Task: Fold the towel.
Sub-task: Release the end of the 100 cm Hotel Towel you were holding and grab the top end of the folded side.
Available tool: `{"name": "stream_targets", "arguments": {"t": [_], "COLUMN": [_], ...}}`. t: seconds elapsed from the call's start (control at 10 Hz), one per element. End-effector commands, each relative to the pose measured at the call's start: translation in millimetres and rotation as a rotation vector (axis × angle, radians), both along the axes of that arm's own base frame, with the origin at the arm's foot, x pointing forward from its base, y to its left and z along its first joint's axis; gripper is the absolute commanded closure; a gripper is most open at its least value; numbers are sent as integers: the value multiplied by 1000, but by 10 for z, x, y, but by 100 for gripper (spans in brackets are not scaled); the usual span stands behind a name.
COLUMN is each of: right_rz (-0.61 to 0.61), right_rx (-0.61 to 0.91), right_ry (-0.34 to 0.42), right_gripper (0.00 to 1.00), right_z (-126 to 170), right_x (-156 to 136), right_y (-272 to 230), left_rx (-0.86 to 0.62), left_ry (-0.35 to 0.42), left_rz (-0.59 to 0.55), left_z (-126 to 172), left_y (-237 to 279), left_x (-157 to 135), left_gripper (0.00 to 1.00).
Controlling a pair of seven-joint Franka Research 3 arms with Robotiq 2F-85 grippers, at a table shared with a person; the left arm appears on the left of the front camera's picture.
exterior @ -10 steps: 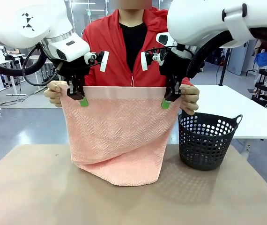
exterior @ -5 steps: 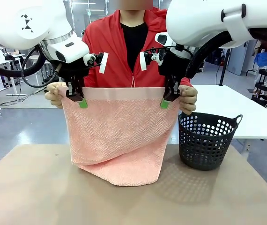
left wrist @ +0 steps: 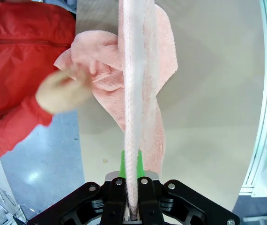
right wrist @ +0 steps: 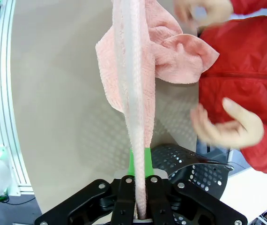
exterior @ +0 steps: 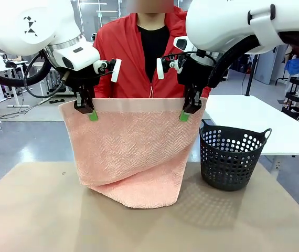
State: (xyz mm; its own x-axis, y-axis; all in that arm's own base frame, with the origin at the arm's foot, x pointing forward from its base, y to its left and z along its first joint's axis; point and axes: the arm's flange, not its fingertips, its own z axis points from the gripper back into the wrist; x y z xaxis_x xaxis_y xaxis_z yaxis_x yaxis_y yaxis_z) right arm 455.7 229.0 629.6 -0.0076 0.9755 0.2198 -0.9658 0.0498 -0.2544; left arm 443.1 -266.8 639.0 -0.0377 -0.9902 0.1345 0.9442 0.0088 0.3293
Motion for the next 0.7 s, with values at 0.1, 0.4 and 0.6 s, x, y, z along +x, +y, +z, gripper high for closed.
{"name": "stream_targets", "arguments": {"t": [0.1, 0.4, 0.6], "right_rz": [0, 0, 0], "right_rx": [-1, -1, -1], "right_ry": [2, 2, 2], "right_gripper": [100, 100, 100], "right_z": [5, 5, 5], "right_x": [0, 0, 0], "right_y": [-15, -15, -15], "left_rx": [-3, -3, -3], "left_ry": [-3, -3, -3], "left_rz": [0, 0, 0], "left_z": [29, 29, 29], "left_y": [-5, -5, -5], "left_x": [18, 18, 18], "left_gripper": [100, 100, 100]}}
